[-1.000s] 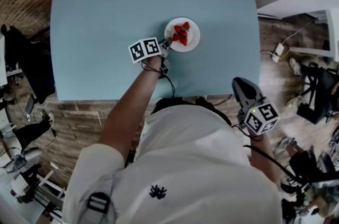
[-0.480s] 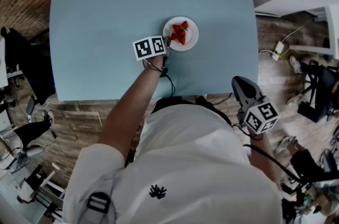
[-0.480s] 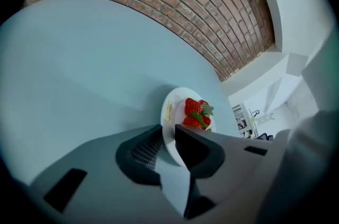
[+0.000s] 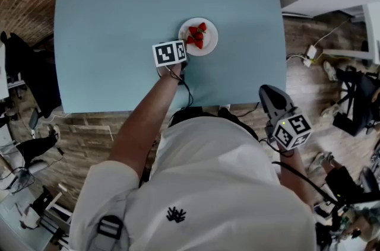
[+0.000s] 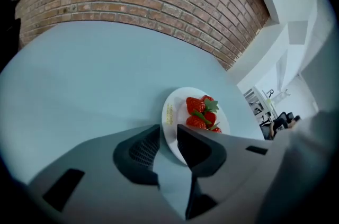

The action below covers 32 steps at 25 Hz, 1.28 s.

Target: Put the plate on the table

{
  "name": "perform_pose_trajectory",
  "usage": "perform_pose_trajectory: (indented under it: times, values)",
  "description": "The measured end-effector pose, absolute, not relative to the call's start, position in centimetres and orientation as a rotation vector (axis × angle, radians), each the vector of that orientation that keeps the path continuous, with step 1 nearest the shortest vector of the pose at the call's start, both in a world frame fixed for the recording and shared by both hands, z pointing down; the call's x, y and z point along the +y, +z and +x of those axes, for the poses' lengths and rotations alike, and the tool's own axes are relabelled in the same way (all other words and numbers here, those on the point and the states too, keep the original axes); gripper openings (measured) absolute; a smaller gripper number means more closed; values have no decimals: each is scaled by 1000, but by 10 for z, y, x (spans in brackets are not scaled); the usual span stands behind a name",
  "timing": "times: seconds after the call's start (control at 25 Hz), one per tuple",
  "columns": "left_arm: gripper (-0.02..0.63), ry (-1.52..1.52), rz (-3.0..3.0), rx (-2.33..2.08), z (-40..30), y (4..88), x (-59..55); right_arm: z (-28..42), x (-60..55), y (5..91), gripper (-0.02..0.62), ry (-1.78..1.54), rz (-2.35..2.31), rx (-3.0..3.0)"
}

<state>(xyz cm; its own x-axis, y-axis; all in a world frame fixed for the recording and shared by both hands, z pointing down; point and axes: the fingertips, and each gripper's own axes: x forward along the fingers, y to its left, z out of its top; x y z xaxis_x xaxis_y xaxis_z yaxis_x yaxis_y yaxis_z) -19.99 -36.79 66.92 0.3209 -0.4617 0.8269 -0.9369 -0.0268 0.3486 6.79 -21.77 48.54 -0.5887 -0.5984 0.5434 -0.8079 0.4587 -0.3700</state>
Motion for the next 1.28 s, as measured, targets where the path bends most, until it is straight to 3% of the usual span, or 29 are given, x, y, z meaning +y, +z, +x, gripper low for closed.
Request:
perform_pose_trajectory:
  times: [0.56,1.28]
  values:
    - [92,627,1688,-1410,-217,640,-350,76,-216,482,28,808,1113,-2429]
    - [92,250,1846,-1549,-209,517,-217,67,-197,470,28,632,812,-2595]
